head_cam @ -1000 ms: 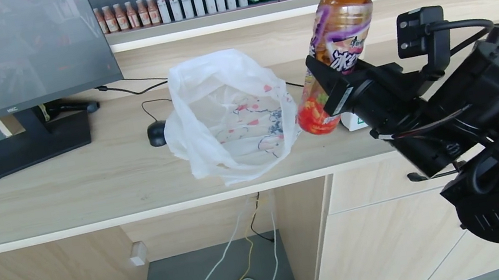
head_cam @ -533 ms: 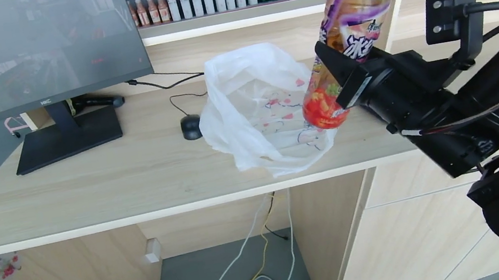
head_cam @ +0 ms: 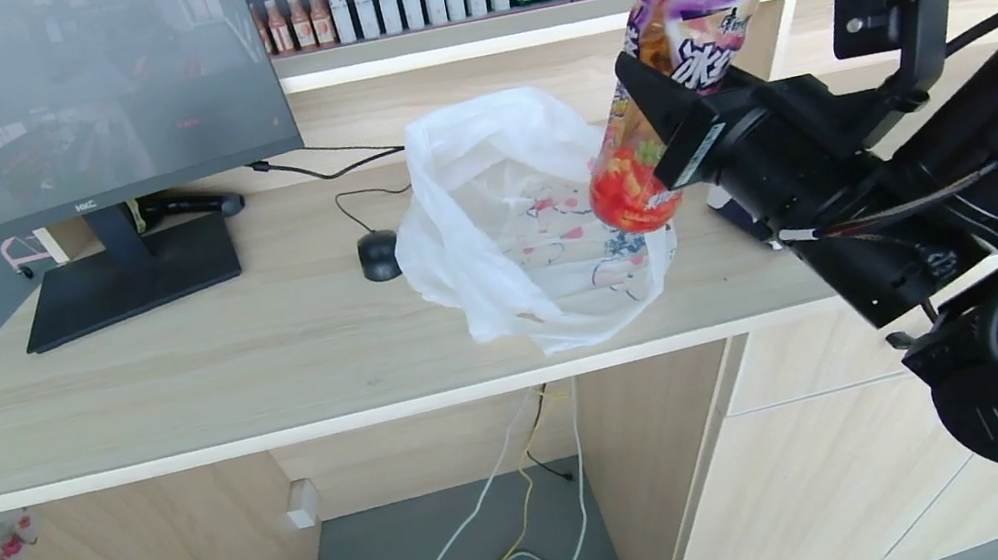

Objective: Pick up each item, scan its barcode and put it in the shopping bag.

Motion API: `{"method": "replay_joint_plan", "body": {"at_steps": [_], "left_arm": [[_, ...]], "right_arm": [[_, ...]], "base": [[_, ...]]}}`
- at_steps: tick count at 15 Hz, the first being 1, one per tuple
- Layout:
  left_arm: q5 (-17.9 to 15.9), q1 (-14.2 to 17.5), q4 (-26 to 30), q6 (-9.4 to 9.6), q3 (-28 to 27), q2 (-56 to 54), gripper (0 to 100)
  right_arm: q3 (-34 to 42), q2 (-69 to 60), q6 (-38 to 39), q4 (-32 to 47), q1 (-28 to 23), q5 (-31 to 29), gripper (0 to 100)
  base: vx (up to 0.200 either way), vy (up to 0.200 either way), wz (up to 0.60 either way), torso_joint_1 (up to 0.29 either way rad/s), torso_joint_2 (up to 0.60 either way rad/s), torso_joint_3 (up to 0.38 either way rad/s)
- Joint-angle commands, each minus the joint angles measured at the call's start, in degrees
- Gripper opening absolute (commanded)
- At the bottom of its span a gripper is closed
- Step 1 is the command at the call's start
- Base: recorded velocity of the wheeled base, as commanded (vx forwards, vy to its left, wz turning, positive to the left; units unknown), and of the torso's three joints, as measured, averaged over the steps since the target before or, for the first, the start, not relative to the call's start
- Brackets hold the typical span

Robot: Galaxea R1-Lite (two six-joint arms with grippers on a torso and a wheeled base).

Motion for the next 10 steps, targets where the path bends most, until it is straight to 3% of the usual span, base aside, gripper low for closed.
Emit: {"method": "replay_joint_plan", "body": {"at_steps": [1,3,10], "left_arm": [[0.0,0.0,0.0,0.06,0.0,0.0,100],[0.0,0.0,0.0,-0.03,0.0,0.0,100],[0.0,0.0,0.0,0.06,0.0,0.0,100]], "right_arm": [[-3.2,3.3,0.0,1.9,-0.8,0.0,0],[-6.6,4.3,-0.1,7.4,-0.8,0.7,0],[-30.4,12.9,-0.9,27.1,-0.8,1.4,0]], "base": [[0.000,0.000,0.00,0.000,0.00,0.000],[0.000,0.000,0.00,0.000,0.00,0.000],[0.000,0.000,0.00,0.000,0.00,0.000]]}}
